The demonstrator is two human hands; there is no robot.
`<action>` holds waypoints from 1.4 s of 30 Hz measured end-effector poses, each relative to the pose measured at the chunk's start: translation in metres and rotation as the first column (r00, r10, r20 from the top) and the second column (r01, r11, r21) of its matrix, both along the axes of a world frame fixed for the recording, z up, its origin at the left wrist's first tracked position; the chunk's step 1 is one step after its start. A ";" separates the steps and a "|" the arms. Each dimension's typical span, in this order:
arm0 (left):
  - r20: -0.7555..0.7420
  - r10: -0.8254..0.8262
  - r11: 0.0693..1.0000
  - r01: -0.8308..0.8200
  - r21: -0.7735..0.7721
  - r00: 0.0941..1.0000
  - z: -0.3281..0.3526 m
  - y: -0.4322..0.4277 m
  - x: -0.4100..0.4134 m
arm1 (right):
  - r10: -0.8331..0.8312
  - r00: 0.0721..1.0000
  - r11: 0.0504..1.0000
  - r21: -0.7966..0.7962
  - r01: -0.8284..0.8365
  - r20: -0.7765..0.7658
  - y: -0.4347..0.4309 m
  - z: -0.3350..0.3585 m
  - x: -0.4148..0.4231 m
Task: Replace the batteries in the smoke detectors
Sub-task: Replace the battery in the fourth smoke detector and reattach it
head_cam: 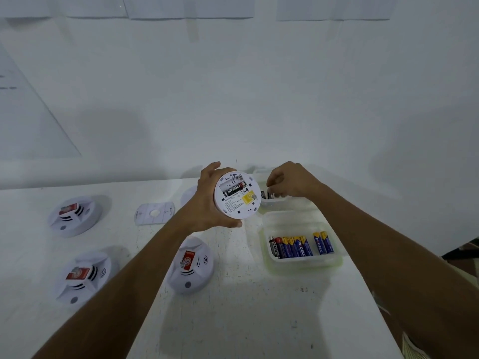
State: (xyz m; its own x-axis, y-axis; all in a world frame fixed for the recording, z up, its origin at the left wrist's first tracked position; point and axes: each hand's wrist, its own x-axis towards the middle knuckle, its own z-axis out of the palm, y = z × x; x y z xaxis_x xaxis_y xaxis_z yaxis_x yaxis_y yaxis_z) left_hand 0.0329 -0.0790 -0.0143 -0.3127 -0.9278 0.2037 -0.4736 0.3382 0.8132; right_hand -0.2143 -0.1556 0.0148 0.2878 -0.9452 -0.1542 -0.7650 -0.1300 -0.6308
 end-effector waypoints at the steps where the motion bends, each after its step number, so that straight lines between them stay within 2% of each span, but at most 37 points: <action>1: -0.002 -0.001 1.000 0.001 0.000 1.000 0.000 0.000 0.000 | -0.025 0.997 1.000 -0.007 0.026 0.079 0.003 0.004 -0.002; 4: 0.006 0.005 1.000 -0.004 -0.007 1.000 -0.001 0.002 -0.002 | -0.091 0.947 0.989 -0.080 0.121 0.307 0.024 0.020 -0.007; 7: 0.016 0.018 1.000 -0.018 -0.010 1.000 -0.002 0.005 -0.005 | -0.103 0.847 0.982 -0.084 0.171 0.522 0.054 0.033 -0.006; 12: 0.046 0.011 1.000 -0.010 -0.022 0.999 0.005 0.018 -0.019 | -0.054 0.738 0.986 -0.079 0.144 0.673 0.093 0.045 0.007; 19: 0.073 0.006 0.998 -0.001 -0.066 0.997 0.004 0.033 -0.025 | -0.034 0.699 0.995 -0.044 0.094 0.714 0.122 0.041 0.025; 24: 0.097 0.017 0.995 -0.007 -0.101 0.995 0.011 0.045 -0.028 | -0.013 0.713 0.996 -0.053 0.071 0.701 0.132 0.041 0.031; 26: 0.094 0.011 0.994 -0.001 -0.108 0.995 0.014 0.050 -0.029 | 0.002 0.773 0.989 -0.115 0.091 0.635 0.135 0.041 0.035; 28: 0.088 0.017 0.993 -0.007 -0.118 0.996 0.016 0.056 -0.030 | -0.007 0.880 0.962 -0.237 0.136 0.475 0.136 0.040 0.039; 30: 0.095 0.033 0.991 -0.020 -0.135 0.995 0.018 0.060 -0.031 | -0.048 0.931 0.949 -0.274 0.156 0.363 0.137 0.040 0.041; 34: 0.073 0.019 0.986 -0.007 -0.165 0.997 0.018 0.068 -0.031 | -0.130 0.882 0.979 -0.081 0.186 0.454 0.141 0.036 0.046; 39: 0.023 -0.050 0.973 0.054 -0.226 0.998 0.020 0.075 -0.017 | -0.166 0.853 0.970 -0.075 0.232 0.495 0.144 0.033 0.063; 42: -0.012 -0.051 0.977 0.048 -0.210 0.999 0.024 0.076 -0.001 | -0.188 0.815 0.967 -0.041 0.251 0.548 0.145 0.037 0.077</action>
State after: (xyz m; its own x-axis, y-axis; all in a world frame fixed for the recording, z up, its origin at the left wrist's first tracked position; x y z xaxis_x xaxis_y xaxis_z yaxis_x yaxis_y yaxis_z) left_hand 0.0320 -0.0032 0.0096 -0.3519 -0.8473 0.3978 -0.4384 0.5247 0.7297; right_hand -0.1377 -0.0110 0.0519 0.0783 -0.9946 0.0678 -0.3261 -0.0898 -0.9411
